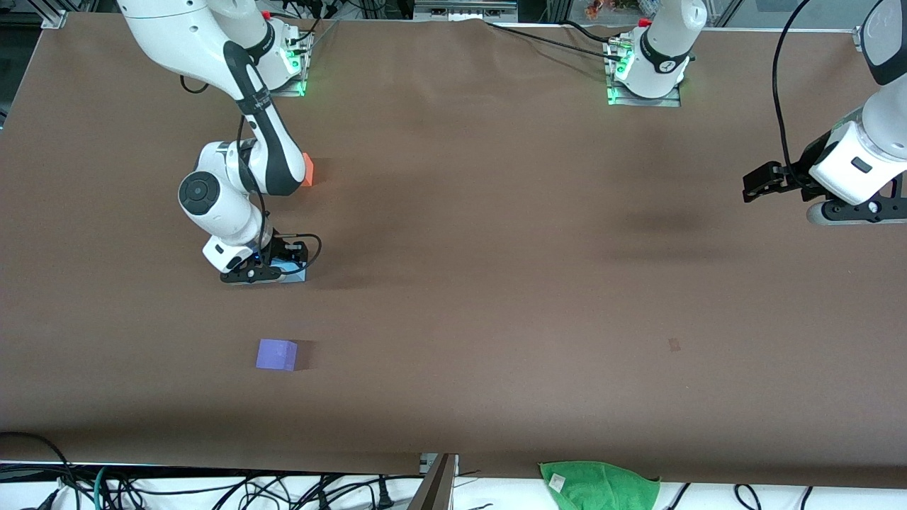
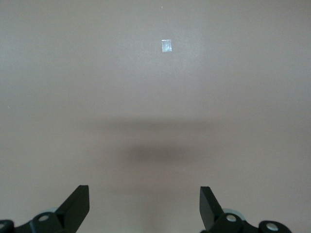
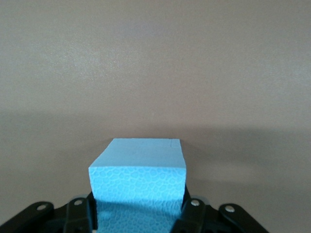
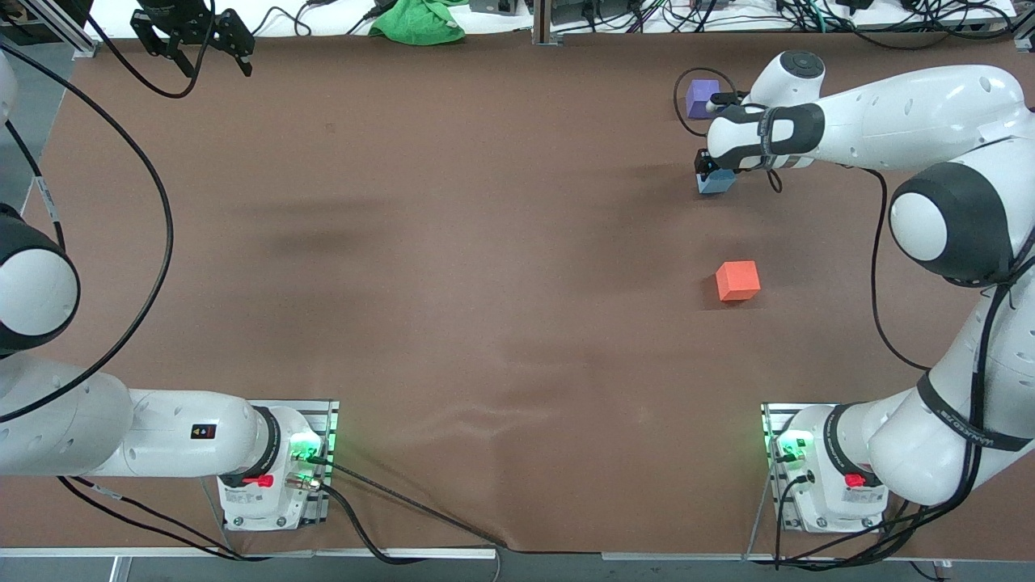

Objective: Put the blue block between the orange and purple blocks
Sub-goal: 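Lower the blue cube between the orange and purple cubes, open the right gripper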

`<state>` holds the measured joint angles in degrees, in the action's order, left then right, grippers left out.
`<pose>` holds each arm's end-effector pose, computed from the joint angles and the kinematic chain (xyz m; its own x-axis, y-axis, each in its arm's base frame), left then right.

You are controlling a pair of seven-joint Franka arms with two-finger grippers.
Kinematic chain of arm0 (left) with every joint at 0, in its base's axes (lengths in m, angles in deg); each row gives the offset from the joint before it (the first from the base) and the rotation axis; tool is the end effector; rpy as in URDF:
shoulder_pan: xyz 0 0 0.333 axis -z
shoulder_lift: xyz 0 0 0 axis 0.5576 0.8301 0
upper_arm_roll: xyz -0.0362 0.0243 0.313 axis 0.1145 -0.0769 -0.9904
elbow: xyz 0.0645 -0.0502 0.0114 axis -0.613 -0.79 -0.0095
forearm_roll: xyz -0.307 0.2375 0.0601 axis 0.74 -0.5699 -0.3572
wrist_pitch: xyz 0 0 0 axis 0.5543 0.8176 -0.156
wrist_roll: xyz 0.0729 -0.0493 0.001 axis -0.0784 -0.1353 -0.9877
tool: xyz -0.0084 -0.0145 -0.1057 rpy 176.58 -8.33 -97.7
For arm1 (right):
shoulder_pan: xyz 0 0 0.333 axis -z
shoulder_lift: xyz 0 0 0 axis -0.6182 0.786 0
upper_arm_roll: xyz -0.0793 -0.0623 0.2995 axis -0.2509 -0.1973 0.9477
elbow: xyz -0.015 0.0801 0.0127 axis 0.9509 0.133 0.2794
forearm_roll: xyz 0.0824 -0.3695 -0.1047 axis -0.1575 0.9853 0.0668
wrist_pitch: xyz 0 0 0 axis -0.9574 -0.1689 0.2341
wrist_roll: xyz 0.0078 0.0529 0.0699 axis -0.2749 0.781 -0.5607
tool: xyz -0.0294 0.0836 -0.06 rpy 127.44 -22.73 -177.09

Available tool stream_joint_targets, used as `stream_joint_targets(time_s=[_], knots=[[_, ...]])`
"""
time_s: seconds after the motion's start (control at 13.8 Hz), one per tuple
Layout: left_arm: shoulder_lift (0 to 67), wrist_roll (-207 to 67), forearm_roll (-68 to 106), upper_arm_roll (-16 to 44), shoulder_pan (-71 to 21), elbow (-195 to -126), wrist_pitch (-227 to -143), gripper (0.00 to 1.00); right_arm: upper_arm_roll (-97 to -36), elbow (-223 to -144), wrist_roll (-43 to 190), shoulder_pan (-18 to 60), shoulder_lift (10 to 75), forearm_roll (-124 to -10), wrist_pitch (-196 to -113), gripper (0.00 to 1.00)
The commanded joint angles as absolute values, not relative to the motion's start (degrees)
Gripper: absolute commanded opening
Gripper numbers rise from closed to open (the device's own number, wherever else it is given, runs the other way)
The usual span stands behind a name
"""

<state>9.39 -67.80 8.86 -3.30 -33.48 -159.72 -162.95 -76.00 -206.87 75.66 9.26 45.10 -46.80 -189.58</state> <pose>0.5609 -0.0082 0.5467 0.9948 0.0481 -0.0895 0.0457 -0.9985 -0.0288 0.5624 0.1331 0.1990 0.9960 0.0700 0.0561 0.0724 -0.9965 -0.0418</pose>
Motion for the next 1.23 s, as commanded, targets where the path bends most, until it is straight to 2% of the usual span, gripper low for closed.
stream_joint_targets(time_s=[0.0,0.07,0.15,0.22,0.51,0.73,0.94,1.16], knots=[[8.8,-67.1,10.0,-3.3,-33.4,-159.6,-162.1,1.00,-75.9,-207.5,75.6,9.1,45.9,-48.2,-191.8,0.24],[8.8,-67.1,10.1,-3.3,-33.4,-159.6,-162.1,1.00,-75.9,-207.5,75.7,9.1,45.9,-48.6,-191.7,0.46],[8.9,-67.2,10.0,-3.3,-33.4,-159.5,-162.1,1.00,-75.9,-207.4,75.7,9.0,45.7,-49.3,-191.7,0.81],[8.8,-67.2,10.1,-3.3,-33.4,-159.5,-162.1,1.00,-75.9,-207.4,75.7,9.0,45.2,-49.3,-191.4,0.99],[8.8,-67.2,10.0,-3.3,-33.4,-159.5,-162.1,1.00,-75.1,-205.2,76.4,8.9,41.1,-49.3,-187.4,0.99],[8.9,-67.2,10.0,-3.2,-33.1,-159.5,-162.1,1.00,-75.3,-205.3,76.1,8.9,34.6,-49.1,-183.6,0.99],[8.8,-67.2,9.9,-3.2,-33.1,-159.5,-162.1,1.00,-77.4,-204.8,76.1,9.0,27.3,-47.9,-173.7,0.99],[8.8,-67.2,9.8,-2.6,-33.2,-159.5,-162.1,1.00,-80.2,-198.2,76.6,9.0,23.0,-40.9,-159.5,1.00]])
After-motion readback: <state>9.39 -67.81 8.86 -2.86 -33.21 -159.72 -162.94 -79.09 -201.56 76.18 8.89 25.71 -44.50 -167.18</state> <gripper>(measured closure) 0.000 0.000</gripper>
